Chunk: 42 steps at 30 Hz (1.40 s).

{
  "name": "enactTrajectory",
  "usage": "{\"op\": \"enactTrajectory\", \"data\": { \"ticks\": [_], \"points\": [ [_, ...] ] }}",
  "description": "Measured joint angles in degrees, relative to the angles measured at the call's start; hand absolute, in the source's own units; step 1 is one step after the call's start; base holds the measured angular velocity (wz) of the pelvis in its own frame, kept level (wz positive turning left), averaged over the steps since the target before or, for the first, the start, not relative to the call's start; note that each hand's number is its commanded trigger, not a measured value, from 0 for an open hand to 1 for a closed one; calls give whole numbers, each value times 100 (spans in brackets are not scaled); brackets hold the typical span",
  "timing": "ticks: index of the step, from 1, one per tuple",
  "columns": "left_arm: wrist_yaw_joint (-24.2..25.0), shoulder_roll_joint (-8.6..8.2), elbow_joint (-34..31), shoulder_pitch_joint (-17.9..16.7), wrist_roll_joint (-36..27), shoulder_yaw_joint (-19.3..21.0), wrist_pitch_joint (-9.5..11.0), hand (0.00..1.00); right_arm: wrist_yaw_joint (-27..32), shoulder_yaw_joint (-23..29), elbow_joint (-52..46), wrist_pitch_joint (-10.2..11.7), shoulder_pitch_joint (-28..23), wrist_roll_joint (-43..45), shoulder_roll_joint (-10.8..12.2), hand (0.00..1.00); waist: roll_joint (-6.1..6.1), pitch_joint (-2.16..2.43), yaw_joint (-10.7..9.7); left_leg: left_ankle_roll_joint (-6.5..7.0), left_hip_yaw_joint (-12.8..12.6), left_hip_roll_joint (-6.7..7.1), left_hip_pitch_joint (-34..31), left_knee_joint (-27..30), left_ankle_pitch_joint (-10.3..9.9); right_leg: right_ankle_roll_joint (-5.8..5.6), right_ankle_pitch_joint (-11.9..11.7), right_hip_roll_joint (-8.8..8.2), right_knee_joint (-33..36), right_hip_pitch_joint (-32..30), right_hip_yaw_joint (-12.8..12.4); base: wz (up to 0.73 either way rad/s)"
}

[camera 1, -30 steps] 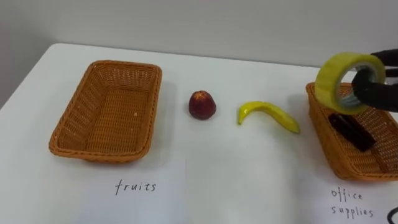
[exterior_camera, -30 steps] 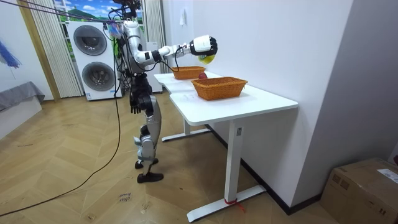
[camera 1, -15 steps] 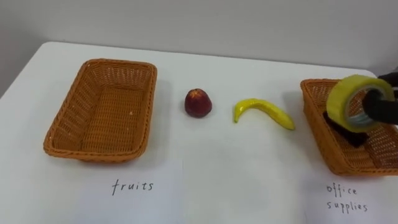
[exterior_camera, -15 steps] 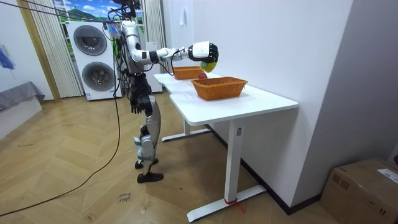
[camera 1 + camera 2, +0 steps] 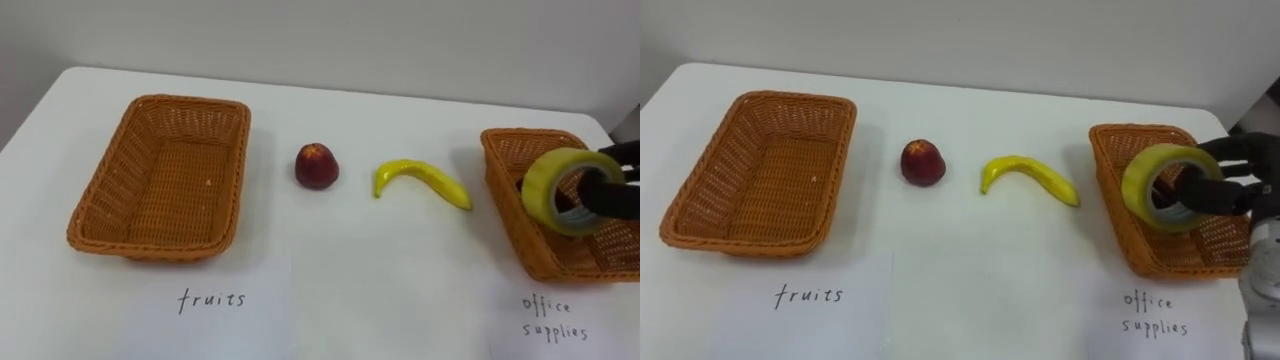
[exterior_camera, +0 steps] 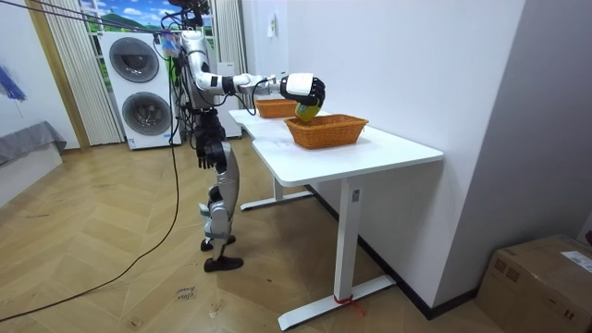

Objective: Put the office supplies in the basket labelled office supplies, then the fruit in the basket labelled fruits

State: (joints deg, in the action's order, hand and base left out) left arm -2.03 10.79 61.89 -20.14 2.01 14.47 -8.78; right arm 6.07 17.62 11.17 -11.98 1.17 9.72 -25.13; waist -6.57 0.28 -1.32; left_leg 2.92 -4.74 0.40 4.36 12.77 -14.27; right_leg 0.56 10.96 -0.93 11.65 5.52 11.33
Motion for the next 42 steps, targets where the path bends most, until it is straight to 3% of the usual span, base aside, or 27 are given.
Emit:
{"op": "enactTrajectory", "data": {
  "ticks": [2,3,4,5,24,42],
  "points": [
    [11,0,-2,-3,1,-1,0,0,-23,0,3,0,0,8,-2,59,10,0,-7,0,1,0,0,2,0,0,0,0,1,1,-4,0],
    [18,0,-3,-3,1,0,1,0,-49,0,3,0,0,9,-3,25,20,3,-12,0,1,1,0,3,0,0,0,0,2,3,-5,0],
    [20,0,-4,-2,0,-1,4,0,-53,1,3,0,0,9,-14,6,31,4,-26,0,-4,1,4,3,0,0,0,0,3,3,-16,0],
    [22,0,-3,-3,-1,-1,4,0,-59,2,3,0,0,8,-27,0,33,3,-28,0,-5,1,4,2,0,0,0,0,4,2,-13,0],
    [139,16,-4,-12,0,-1,20,0,-201,2,8,22,0,188,-108,0,55,-20,0,0,-13,0,10,-1,0,0,0,1,4,0,-23,0],
    [139,16,-2,-12,-6,0,46,0,-201,2,7,69,0,193,-108,0,64,-11,-3,0,-15,0,21,-6,0,0,0,0,5,-2,-22,0]
  ]
}}
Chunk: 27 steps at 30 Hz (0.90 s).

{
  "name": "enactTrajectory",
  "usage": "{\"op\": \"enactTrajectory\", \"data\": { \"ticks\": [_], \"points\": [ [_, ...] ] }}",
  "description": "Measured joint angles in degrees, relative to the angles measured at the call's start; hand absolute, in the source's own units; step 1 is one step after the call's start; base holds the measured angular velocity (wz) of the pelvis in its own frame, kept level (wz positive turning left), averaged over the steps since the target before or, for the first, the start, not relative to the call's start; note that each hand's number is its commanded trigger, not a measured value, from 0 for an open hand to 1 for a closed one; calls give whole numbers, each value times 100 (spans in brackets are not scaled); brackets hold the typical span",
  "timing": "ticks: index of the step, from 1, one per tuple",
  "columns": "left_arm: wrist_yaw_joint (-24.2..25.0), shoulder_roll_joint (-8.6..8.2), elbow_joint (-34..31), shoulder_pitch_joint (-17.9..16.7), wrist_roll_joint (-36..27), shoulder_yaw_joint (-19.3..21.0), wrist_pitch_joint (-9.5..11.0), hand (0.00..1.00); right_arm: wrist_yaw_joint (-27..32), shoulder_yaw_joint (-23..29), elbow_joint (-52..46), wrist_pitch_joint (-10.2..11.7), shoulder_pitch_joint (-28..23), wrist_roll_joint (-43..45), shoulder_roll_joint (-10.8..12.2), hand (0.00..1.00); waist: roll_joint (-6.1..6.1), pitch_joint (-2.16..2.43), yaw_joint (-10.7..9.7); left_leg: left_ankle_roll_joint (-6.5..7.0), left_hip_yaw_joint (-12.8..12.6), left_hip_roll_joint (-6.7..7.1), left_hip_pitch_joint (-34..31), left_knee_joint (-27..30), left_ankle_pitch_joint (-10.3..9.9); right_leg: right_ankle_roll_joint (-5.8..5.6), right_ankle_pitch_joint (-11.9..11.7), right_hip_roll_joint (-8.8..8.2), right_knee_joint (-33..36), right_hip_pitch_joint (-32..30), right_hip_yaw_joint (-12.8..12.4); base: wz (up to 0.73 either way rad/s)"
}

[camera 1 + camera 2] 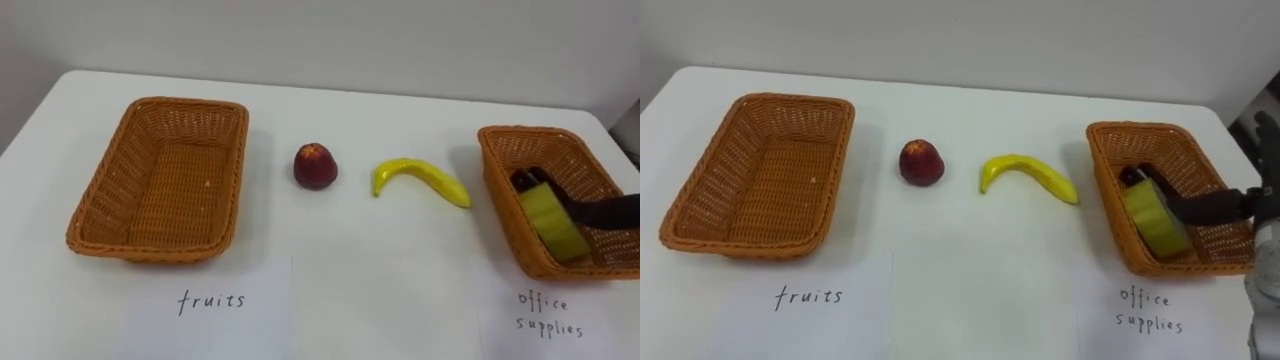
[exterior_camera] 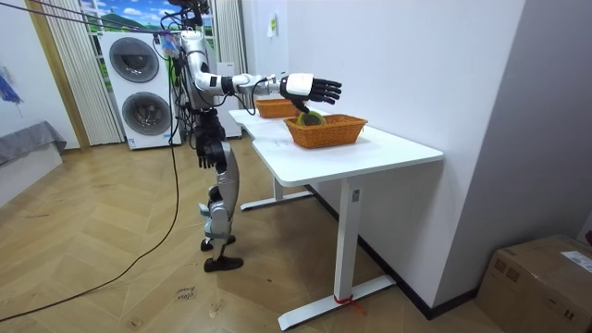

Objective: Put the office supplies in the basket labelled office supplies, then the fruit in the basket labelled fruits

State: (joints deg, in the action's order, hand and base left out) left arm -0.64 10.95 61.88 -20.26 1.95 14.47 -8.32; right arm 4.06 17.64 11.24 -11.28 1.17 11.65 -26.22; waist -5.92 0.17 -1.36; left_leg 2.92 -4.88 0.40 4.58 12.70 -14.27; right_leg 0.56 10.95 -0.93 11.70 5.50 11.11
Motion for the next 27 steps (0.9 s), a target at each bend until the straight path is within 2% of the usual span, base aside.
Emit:
{"op": "enactTrajectory", "data": {
  "ticks": [11,18,27],
  "points": [
    [-41,1,-1,58,1,-2,-31,0,-9,-8,1,-3,19,-7,0,0,5,-5,24,0,-101,-10,26,1,0,0,0,10,9,-4,-95,-3],
    [-133,6,-1,175,-23,-38,-135,0,19,-13,-132,-99,284,-4,-3,0,-23,-22,1,1,-94,-9,12,4,0,1,1,9,93,-67,-136,-2],
    [-168,16,-37,168,-22,-43,-155,0,235,-13,-1523,-245,512,-8,-10,0,-9,-11,-3,1,-87,-12,2,-2,0,-2,3,4,90,-65,-72,1]
  ]
}}
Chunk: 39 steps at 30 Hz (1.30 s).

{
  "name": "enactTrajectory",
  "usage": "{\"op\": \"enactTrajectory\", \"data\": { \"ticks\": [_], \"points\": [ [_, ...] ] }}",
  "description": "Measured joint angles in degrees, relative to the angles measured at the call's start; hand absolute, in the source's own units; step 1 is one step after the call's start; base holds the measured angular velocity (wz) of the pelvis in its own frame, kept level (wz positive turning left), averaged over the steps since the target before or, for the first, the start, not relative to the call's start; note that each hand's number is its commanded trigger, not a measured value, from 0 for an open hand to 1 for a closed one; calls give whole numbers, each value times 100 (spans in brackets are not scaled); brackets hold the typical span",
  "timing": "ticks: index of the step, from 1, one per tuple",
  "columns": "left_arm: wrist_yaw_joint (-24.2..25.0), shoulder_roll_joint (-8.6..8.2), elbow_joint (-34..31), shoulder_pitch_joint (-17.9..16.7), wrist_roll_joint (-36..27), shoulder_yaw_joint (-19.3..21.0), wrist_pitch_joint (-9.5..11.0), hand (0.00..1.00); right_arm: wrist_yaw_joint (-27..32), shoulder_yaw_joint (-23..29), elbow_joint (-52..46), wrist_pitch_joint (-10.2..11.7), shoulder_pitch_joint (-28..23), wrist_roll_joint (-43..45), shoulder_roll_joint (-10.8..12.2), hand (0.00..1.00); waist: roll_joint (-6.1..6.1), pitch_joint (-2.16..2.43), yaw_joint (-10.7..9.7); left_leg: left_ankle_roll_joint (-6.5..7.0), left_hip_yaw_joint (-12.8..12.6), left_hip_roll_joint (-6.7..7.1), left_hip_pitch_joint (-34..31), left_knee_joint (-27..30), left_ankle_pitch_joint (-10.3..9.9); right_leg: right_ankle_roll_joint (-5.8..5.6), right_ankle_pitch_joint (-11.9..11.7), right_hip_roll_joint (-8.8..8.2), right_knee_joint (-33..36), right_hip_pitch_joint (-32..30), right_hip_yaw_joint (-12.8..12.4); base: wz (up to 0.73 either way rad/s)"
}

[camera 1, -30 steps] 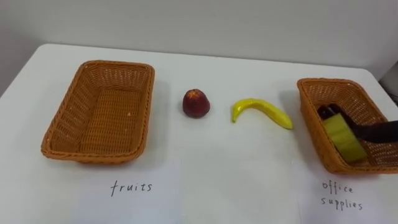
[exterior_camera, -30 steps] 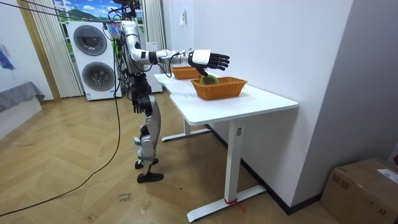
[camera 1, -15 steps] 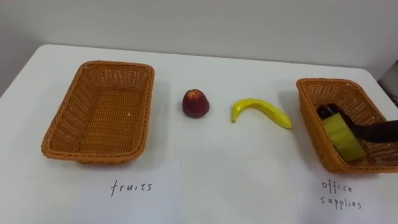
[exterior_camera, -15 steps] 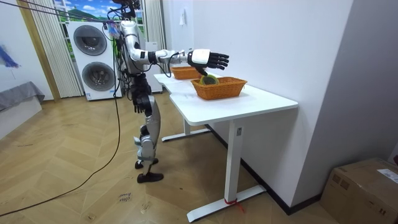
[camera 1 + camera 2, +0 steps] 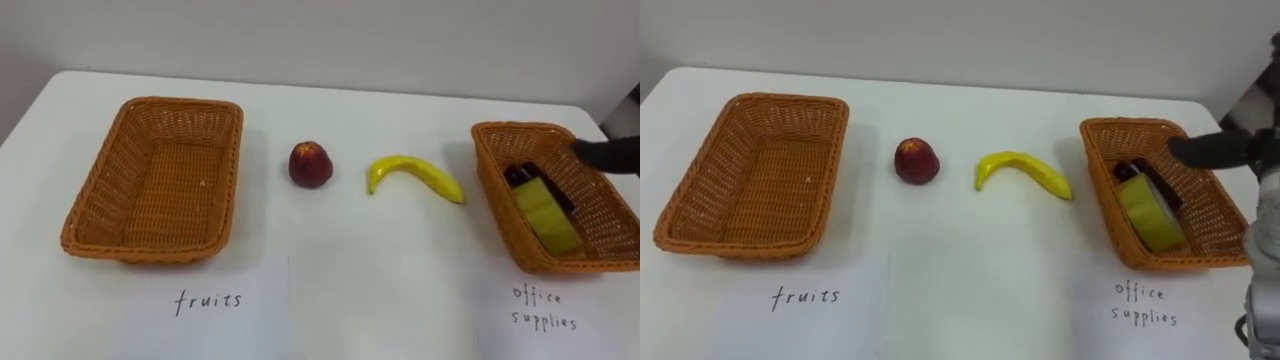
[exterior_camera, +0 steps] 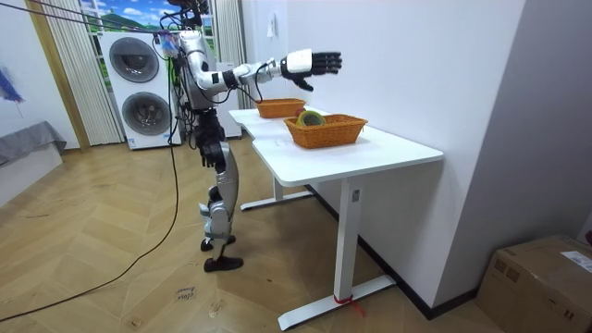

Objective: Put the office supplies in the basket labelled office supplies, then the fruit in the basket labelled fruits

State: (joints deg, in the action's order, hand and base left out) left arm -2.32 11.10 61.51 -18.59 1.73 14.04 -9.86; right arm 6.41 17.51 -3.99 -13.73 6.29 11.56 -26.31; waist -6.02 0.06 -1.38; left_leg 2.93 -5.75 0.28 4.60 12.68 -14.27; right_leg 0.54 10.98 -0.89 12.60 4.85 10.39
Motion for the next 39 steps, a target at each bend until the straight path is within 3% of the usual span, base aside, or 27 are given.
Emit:
{"op": "enactTrajectory", "data": {
  "ticks": [11,16,21,25,26,29,33,39],
  "points": [
    [89,5,86,-26,10,-101,25,0,-156,-68,-391,-7,127,-233,-1,0,-105,15,78,-1,-3,-10,-17,13,0,0,-1,7,1,-1,-24,0],
    [83,151,83,-22,2,-217,14,0,-321,-504,48,-12,127,-230,-48,0,-194,14,251,-6,-17,-22,-86,57,0,7,-5,23,4,-57,-50,-1],
    [78,264,75,150,-13,-507,-11,0,-562,-1010,474,-52,181,-169,-52,0,-177,8,354,7,71,-19,-469,216,11,23,-52,-4,9,-332,112,11],
    [44,354,88,391,-372,-685,11,0,-788,-1522,1139,-18,582,-217,-54,0,-119,-12,403,5,129,-39,-789,356,15,48,-101,1,5,-557,198,9],
    [39,361,91,434,-402,-711,32,0,-795,-1562,1271,-10,681,-217,-54,0,-138,0,441,5,128,-41,-833,382,15,51,-105,0,10,-591,204,0],
    [50,368,92,566,-472,-757,104,0,-795,-1644,1766,7,1066,-220,-55,0,-70,-42,504,11,113,-42,-980,404,34,55,-129,0,13,-729,217,0],
    [56,407,107,569,-722,-817,167,0,-781,-1680,2037,83,1175,-253,-60,0,-74,-39,599,1,107,-45,-1015,393,50,56,-129,-1,8,-801,229,0],
    [79,410,142,571,-770,-858,178,0,-777,-1919,2196,166,1294,-266,-79,0,-161,-40,676,0,144,-50,-1052,396,51,55,-129,-7,1,-800,267,3]
  ]
}}
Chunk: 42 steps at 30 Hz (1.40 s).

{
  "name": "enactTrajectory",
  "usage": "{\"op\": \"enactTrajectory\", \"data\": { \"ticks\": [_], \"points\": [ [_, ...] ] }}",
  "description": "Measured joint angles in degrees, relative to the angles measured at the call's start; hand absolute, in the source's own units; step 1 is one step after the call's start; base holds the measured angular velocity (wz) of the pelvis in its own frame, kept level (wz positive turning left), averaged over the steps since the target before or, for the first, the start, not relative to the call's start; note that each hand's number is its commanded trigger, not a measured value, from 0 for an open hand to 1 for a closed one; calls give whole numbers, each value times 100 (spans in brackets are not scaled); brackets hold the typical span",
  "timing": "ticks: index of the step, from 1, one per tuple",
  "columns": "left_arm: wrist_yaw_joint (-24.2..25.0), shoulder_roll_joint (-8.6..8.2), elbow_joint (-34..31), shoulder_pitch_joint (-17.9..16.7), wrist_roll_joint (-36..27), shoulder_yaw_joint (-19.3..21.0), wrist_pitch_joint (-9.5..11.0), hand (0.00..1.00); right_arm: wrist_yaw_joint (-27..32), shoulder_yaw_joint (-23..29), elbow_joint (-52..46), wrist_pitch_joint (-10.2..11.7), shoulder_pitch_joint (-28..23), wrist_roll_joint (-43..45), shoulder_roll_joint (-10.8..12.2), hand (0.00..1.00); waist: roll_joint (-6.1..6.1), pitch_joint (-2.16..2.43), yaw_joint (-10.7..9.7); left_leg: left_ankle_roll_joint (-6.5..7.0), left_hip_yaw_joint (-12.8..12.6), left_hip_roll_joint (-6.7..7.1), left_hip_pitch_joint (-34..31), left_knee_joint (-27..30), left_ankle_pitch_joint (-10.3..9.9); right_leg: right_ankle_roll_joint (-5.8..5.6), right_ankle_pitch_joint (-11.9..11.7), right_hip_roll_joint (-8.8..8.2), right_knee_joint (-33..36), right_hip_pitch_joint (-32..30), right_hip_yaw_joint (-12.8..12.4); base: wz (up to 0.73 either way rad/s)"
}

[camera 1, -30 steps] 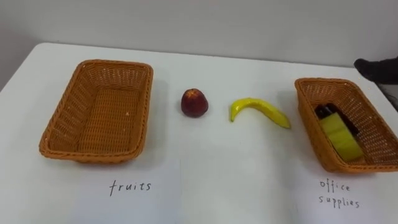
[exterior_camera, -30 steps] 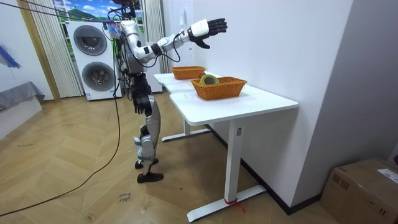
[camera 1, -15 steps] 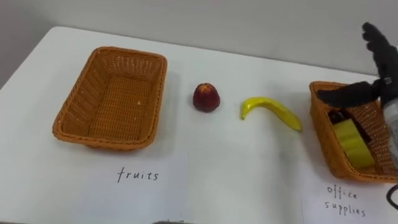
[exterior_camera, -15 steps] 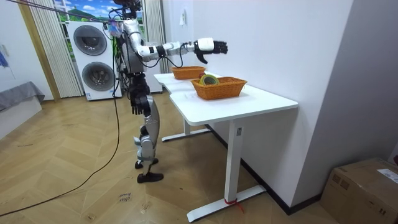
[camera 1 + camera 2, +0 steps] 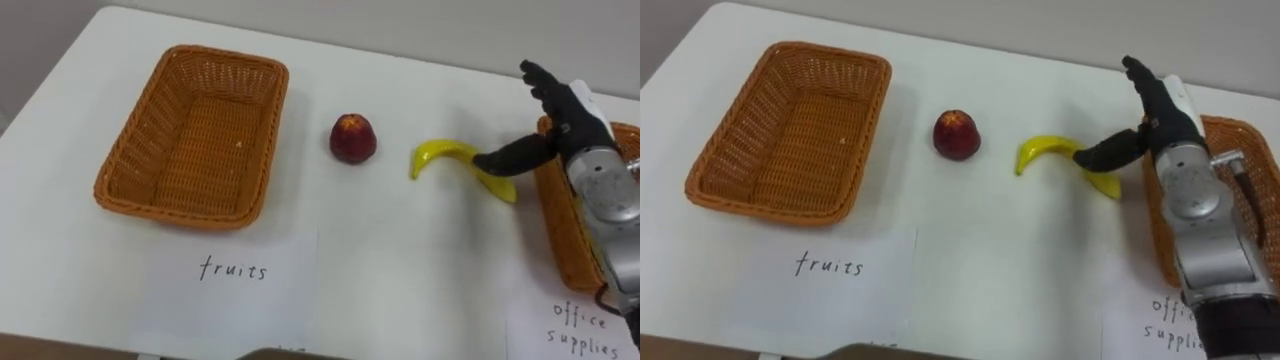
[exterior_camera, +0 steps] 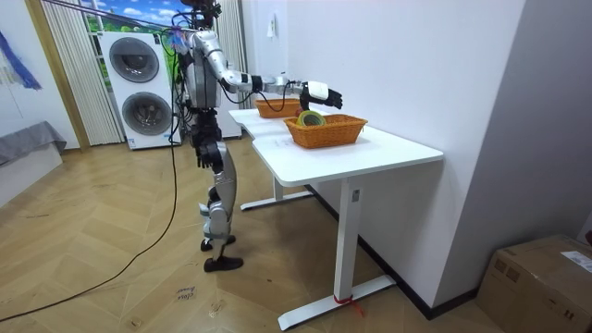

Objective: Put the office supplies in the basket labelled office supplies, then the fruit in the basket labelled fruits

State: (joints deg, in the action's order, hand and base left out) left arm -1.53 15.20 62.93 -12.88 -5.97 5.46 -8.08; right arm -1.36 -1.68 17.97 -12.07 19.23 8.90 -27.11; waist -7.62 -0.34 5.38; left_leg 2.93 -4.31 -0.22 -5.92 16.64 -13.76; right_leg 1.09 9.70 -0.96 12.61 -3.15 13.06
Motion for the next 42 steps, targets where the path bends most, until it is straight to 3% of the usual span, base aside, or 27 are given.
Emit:
{"op": "enactTrajectory", "data": {
  "ticks": [4,10,15,24,29,35,42],
  "points": [
    [-14,12,20,-12,-95,-27,-31,0,66,-332,406,31,140,-140,-28,0,-122,7,107,0,91,3,-49,77,-1,0,0,0,-7,4,78,6],
    [-83,11,33,-8,-137,-139,-27,0,65,-480,836,65,226,-179,-28,0,-125,-10,277,-3,202,15,-164,111,-5,2,-1,3,-7,0,156,13],
    [-173,7,126,45,-138,-337,-14,0,39,-622,849,81,244,-179,-30,0,-58,-40,291,-12,305,18,-308,228,1,16,-9,2,13,-52,276,12],
    [-174,3,227,130,-136,-468,-67,0,-74,-879,1258,172,721,206,-36,0,-24,-38,293,-23,311,10,-491,266,18,31,-18,3,64,-252,301,0],
    [-171,8,233,201,-136,-459,-11,0,-79,-887,1313,283,868,312,-57,0,-72,-22,303,-18,306,13,-525,314,30,31,-17,-18,101,-323,288,0],
    [-127,12,254,209,-132,-466,106,0,-155,-1087,1598,343,870,568,-56,0,-188,-64,305,-18,303,14,-476,304,32,29,-16,-50,97,-283,290,0],
    [-9,23,253,213,-132,-458,105,0,-384,-1083,1731,347,870,1181,-62,0,-185,-75,298,-24,304,9,-541,289,33,39,-23,-10,94,-302,342,0]
  ]
}}
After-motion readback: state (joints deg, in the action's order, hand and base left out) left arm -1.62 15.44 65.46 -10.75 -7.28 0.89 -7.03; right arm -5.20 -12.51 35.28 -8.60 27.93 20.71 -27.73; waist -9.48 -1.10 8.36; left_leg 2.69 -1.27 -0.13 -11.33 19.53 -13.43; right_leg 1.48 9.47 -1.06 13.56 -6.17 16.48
